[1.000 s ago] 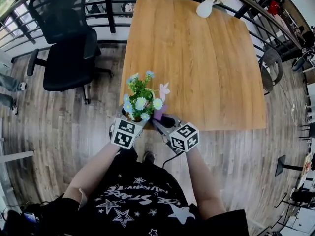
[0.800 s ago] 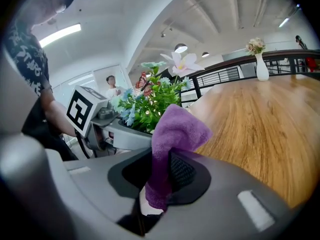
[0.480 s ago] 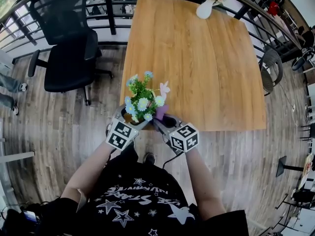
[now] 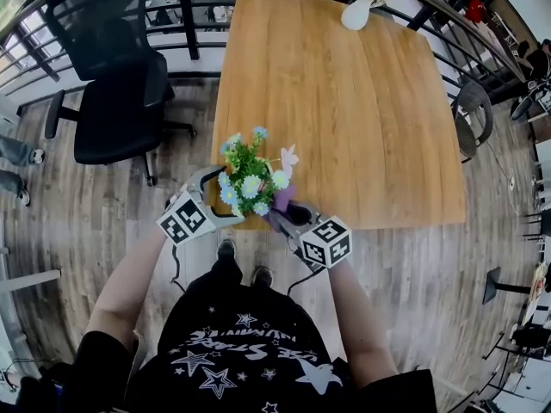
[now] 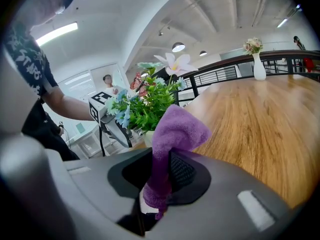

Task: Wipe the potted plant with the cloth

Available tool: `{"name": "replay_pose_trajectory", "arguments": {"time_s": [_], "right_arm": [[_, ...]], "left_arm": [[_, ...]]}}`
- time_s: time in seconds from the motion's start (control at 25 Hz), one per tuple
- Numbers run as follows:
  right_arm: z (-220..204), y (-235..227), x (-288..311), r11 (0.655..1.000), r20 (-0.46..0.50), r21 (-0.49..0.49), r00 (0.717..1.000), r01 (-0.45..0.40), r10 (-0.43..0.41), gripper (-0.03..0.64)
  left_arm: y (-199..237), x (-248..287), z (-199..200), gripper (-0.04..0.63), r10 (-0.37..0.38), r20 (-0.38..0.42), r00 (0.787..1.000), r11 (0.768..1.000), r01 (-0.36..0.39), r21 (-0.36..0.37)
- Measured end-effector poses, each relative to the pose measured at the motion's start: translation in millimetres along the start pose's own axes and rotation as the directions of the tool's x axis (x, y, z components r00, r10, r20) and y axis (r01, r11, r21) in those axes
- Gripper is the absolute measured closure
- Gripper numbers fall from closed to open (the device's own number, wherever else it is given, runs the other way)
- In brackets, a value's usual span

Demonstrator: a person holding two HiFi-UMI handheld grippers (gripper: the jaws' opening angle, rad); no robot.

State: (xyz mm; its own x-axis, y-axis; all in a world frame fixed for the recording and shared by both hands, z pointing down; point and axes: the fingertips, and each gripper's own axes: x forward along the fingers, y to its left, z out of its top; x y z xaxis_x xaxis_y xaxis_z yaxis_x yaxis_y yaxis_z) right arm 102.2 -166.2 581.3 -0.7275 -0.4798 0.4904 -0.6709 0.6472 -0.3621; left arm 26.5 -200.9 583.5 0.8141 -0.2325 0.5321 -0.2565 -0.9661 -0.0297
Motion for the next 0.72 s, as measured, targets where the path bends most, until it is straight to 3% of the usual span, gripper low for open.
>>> {"name": "replay_pose_trajectory", "arguments": {"time_s": [0.16, 0.32, 0.52, 0.64, 0.72], "right_arm": [[0.1, -0.2, -0.7, 1.000, -0.005, 0.011, 1.000, -0.002, 0.002, 0.537], [0.1, -1.5, -0.9, 1.000, -0.008, 0.026, 1.000, 0.002, -0.001, 0.535], [1.0, -4.4, 0.8, 0.999, -0.018, 0.036, 1.000, 0.006, -0.005, 0.537], [1.2, -5.8, 1.8, 0.999, -0.015, 0.049, 1.000, 0.007, -0.006, 0.537], [0.6, -6.4, 1.7, 0.999, -0.014, 0.054, 1.000, 0.007, -0.006, 0.537]], "left_arm": [[6.5, 7.0, -6.5, 0.054, -0.108, -0.080, 0.991, 0.987, 0.117, 0.114], [14.9, 14.3, -21.3, 0.054, -0.199, -0.181, 0.963, 0.954, 0.232, 0.191], [15.0, 23.0, -18.0, 0.054, -0.326, -0.206, 0.923, 0.911, 0.365, 0.191], [15.8, 30.6, -16.3, 0.057, -0.349, -0.207, 0.914, 0.897, 0.390, 0.209], [17.3, 33.1, -14.6, 0.098, -0.351, -0.202, 0.914, 0.898, 0.390, 0.203]]}}
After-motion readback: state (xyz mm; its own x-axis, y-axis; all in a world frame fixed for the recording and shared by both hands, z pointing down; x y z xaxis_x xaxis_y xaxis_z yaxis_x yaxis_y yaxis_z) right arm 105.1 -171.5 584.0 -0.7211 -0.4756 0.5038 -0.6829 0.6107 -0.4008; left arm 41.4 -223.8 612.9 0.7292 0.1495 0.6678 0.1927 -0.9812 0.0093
